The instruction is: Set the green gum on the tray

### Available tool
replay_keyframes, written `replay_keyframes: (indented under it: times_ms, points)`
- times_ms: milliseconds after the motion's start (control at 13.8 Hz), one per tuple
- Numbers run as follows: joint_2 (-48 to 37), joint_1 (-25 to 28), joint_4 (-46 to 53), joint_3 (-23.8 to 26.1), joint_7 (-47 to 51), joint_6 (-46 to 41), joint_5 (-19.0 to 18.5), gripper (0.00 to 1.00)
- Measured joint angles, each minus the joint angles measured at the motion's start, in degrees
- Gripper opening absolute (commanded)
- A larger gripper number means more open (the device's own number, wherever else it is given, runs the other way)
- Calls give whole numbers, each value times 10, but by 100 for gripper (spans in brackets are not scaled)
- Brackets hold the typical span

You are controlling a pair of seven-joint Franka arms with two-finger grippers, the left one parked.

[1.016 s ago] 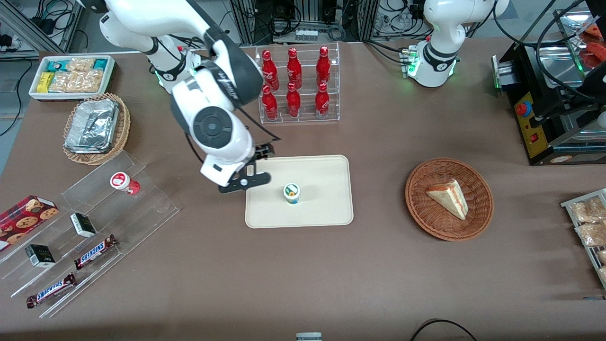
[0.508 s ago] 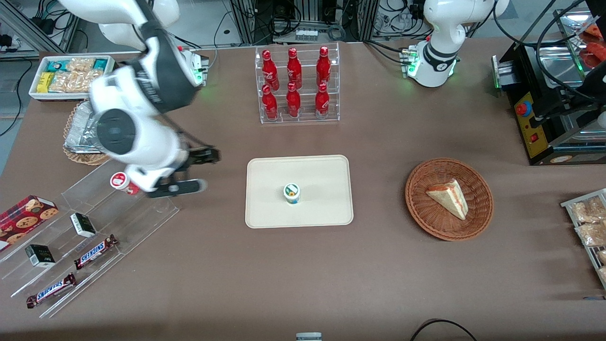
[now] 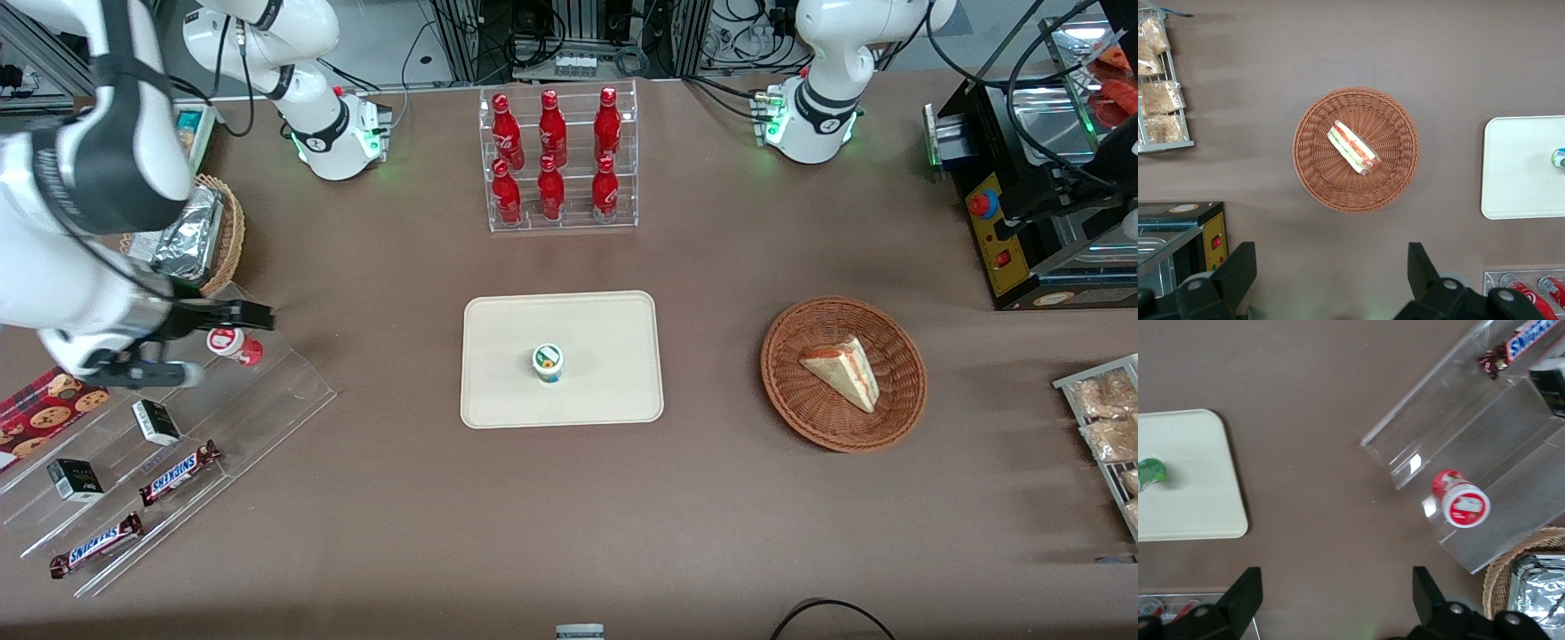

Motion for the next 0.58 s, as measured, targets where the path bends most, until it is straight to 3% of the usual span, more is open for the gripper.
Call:
replay_keyframes:
  times_ms: [218, 581]
  points:
    - [-30, -31, -10, 1, -43, 2, -8, 100]
    - [-84, -38, -22, 2, -52, -46, -38, 100]
